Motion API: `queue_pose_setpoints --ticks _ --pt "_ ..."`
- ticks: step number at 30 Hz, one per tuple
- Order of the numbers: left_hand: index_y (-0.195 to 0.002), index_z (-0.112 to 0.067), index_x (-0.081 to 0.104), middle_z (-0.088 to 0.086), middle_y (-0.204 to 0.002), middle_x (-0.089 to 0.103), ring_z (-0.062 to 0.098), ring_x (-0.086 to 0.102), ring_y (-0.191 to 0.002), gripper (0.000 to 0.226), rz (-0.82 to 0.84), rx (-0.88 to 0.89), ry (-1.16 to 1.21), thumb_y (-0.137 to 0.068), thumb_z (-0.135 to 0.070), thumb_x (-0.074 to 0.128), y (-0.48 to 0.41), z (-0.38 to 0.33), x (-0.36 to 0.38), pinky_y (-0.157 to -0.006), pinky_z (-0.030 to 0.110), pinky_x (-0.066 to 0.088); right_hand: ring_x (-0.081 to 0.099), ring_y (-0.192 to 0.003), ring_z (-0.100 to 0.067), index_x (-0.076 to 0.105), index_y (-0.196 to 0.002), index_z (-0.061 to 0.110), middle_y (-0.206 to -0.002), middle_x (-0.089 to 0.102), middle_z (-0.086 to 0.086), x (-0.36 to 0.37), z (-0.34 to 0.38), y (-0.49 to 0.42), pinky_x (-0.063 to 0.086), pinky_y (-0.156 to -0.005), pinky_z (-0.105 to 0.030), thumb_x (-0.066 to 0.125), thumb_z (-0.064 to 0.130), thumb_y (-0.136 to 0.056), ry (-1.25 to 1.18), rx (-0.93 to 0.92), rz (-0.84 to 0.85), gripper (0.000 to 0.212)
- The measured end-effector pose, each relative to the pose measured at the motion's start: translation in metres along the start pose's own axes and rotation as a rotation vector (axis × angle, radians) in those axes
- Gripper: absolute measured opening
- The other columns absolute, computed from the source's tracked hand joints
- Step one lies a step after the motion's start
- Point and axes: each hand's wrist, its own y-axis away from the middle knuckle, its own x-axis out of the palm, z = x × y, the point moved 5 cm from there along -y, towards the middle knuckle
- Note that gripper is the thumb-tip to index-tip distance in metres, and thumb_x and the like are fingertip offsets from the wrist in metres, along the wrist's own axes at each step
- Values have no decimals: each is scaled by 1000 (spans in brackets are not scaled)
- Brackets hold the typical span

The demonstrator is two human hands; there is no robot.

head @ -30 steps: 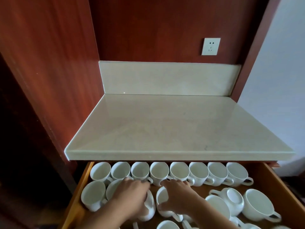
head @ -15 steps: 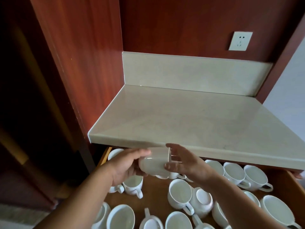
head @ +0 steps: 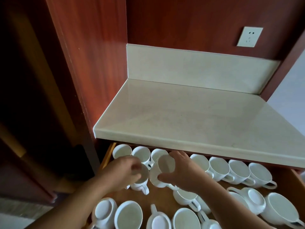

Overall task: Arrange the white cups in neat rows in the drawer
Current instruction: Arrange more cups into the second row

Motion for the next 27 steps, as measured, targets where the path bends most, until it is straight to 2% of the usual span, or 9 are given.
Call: queue_pose_setpoints --ticks 1,3,6,10,14,16,22,27 --pt "-94 -51 60 -35 -92 62 -11 60 -87 18 33 83 -62 -80 -42 68 4 -3 3 -75 12 49 58 -104 -15 42 -139 28 -127 46 9 5 1 0 56 -88 -37 77 68 -62 28 14 15 93" --pt "-98 -50 56 -36 -91 60 -13 58 -86 22 69 237 -155 -83 -43 70 10 -8 11 -73 9 47 59 -105 -18 41 -140 26 -128 47 7 13 4 0 55 -87 -37 75 69 -64 83 36 27 93" --pt "-97 -40 61 -18 -95 68 2 63 -87 11 60 322 -242 -88 -36 65 10 -2 23 -77 26 55 58 -105 -21 42 -138 23 -125 50 4 26 7 -2 51 -83 -34 73 71 -65 145 69 31 93" --pt "-95 -33 68 -8 -95 70 14 64 -90 6 -26 378 -377 -91 -28 65 5 8 37 -80 27 51 58 -105 -22 46 -130 20 -119 51 2 41 6 -5 46 -79 -32 71 72 -66 206 101 21 87" --pt "-89 -30 66 -7 -87 66 14 60 -83 10 -2 373 -331 -96 -32 60 4 7 38 -72 25 40 54 -117 -22 44 -134 18 -126 50 0 53 0 -10 40 -85 -30 71 70 -69 246 96 5 87" --pt "-85 -30 64 -7 -82 64 16 58 -81 13 -19 376 -353 -97 -33 58 3 8 39 -71 28 41 52 -120 -22 43 -136 18 -128 49 0 58 -2 -11 42 -91 -31 71 67 -70 242 96 -12 86" --pt "-100 -26 68 -2 -92 66 23 60 -92 13 -1 364 -431 -98 -30 56 2 10 47 -89 39 48 52 -120 -21 43 -131 22 -123 52 3 68 -7 -14 34 -101 -37 68 71 -66 297 94 -91 85" --pt "-106 -25 68 -2 -97 67 23 61 -98 14 -5 360 -463 -99 -31 57 3 7 48 -91 35 44 53 -119 -20 43 -130 24 -122 54 4 76 -9 -18 32 -101 -37 70 73 -62 269 88 -104 88"
